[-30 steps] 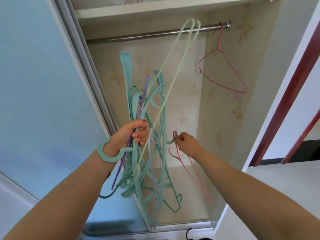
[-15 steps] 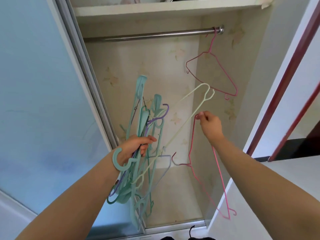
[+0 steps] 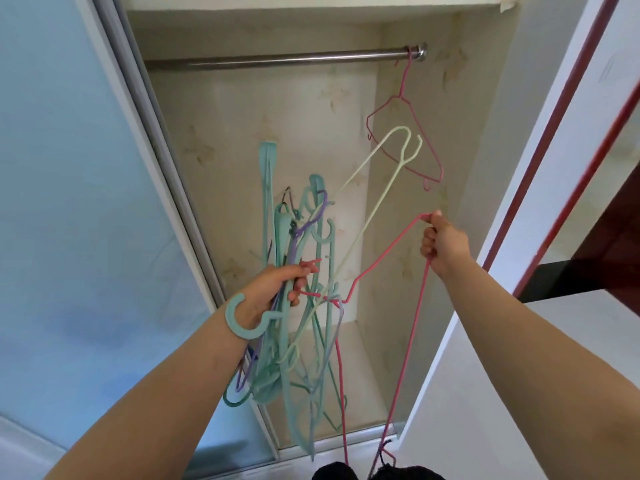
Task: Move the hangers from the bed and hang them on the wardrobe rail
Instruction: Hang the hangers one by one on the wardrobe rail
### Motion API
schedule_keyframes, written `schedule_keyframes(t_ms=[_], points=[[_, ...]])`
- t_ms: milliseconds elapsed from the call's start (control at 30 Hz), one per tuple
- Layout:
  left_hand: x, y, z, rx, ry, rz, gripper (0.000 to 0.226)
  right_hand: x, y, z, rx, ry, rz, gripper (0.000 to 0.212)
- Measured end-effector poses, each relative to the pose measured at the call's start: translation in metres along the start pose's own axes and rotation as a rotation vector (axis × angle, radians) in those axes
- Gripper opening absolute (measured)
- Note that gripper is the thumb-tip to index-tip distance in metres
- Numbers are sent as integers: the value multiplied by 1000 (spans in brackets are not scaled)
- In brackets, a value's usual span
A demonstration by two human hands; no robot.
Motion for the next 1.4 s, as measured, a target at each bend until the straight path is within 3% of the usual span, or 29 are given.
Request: schedule_keyframes(t_ms=[67,133,300,400,500,567,633,800,900,1033,1133,1267,1400], points=[[4,8,-5,-19,102,43,9,-3,7,-3,25,80,27,19],[8,12,-11,-83,186,78,16,-11,25,2,-113,79,119,54],[19,13,-20,-361,312,133,21,-69,102,29,-967,-354,459,95],[26,19,-24,-392,360,163,20,-84,123,25,-1170,-515,511,116],[32,23,-29,-387,380,179,20,-95,128,18,-1104,-627,587,125],[37,25,-29,-392,375,178,23,-97,130,13,-1240,-722,546,126],[40,27,-29,-388,359,172,25,-90,130,7,-1363,-709,454,118],[46,40,-29,-276,248,148,13,-59,97,-6,-1197,-398,196,59],[46,42,-27,-256,184,133,19,-47,90,-18,-1078,-313,202,39],[43,48,-29,-347,196,199,34,-37,102,-35,-670,-215,390,39],[40,63,-39,-373,252,276,36,-30,100,-24,-508,-202,444,45],[39,81,-47,-346,285,324,39,-8,58,31,-393,-256,395,59],[38,89,-53,-377,298,304,19,18,-15,103,-364,-323,247,73]])
Point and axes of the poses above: each hand's wrist, its own x-axis towards the middle knuckle, its own z-axis out of the palm, y = z × x, the point moved 8 cm from there along x, towards the middle knuckle, and after that the axes turned 5 degrees about -y, right-handed, at the moved point
